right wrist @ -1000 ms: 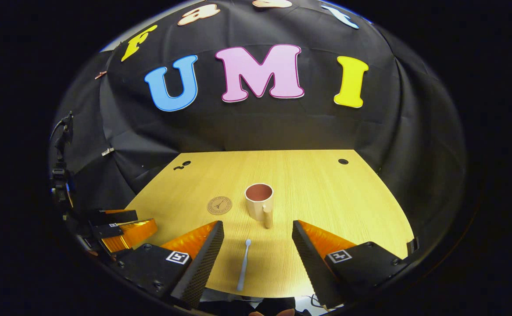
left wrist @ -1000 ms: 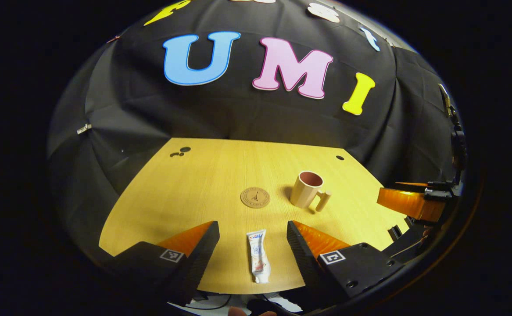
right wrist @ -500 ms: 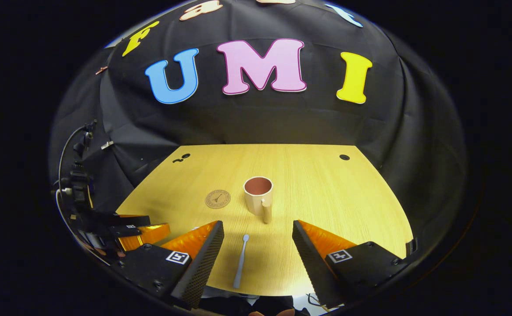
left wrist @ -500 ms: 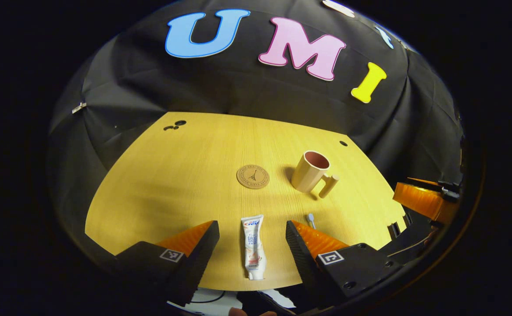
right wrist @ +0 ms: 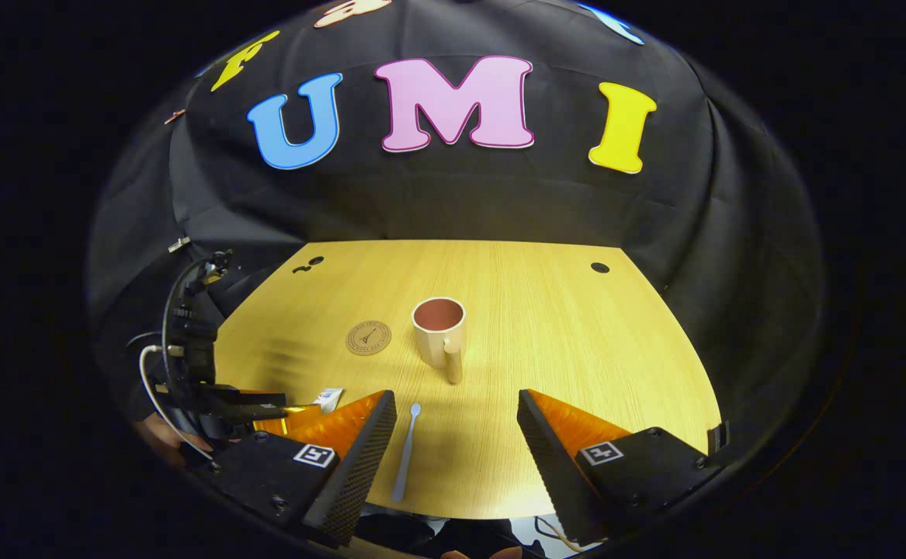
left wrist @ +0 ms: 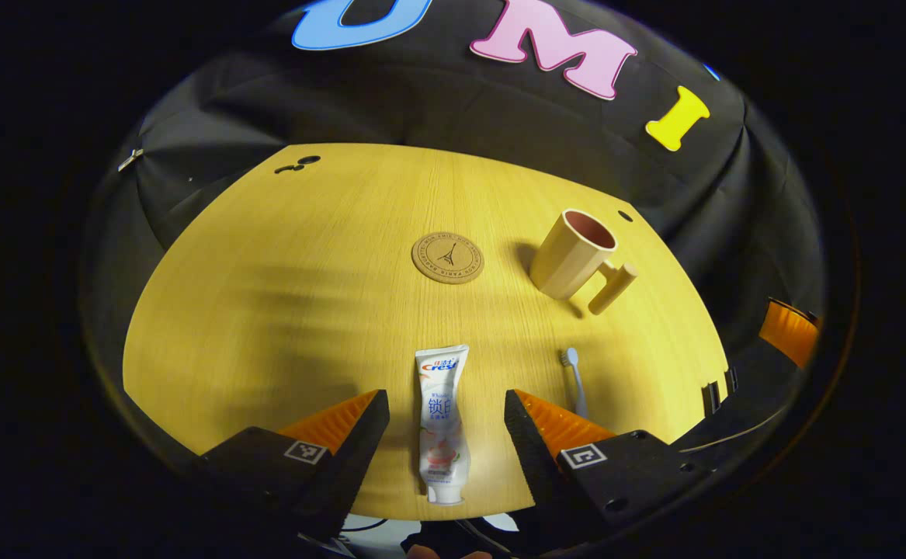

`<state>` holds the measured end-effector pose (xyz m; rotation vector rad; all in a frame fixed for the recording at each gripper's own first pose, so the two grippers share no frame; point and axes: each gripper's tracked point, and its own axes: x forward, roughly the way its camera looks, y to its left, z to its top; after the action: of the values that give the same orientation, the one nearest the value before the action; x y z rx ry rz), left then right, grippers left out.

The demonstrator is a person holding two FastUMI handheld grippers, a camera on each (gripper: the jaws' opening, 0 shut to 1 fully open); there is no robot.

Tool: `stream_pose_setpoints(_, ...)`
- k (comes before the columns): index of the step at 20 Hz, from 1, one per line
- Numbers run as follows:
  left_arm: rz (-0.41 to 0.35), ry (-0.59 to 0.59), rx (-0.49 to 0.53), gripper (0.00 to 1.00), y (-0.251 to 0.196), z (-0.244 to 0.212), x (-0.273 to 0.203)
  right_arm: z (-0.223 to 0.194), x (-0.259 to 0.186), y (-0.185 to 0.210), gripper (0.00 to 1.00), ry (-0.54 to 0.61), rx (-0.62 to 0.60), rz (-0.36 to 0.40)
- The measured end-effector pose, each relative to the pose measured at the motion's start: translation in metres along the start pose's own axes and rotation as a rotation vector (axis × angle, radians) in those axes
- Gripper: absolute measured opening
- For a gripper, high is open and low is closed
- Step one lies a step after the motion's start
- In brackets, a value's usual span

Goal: Put the toothbrush and toothpaste on the desktop into the cup, then pick up the cup and place it on the coaster on the desktop.

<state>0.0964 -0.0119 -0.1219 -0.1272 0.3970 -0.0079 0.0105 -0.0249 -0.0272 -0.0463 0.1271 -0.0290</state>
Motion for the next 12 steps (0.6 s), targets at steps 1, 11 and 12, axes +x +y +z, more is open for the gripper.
stream_pose_setpoints(1,0.009,0.01,0.004,0.93,0.002,-0.001,0.007,-0.001,0.001,-0.001,0.97,0.008,-0.006,0.002)
stream_pose_setpoints(11,0.056,0.1,0.062,0.88,0.011,-0.01,0.046,-0.006,0.01,-0.015,0.97,0.046,-0.009,-0.009)
stream_pose_setpoints(12,0.052,0.105,0.067,0.87,0.01,-0.01,0.048,-0.007,0.012,-0.016,0.97,0.051,-0.006,-0.009)
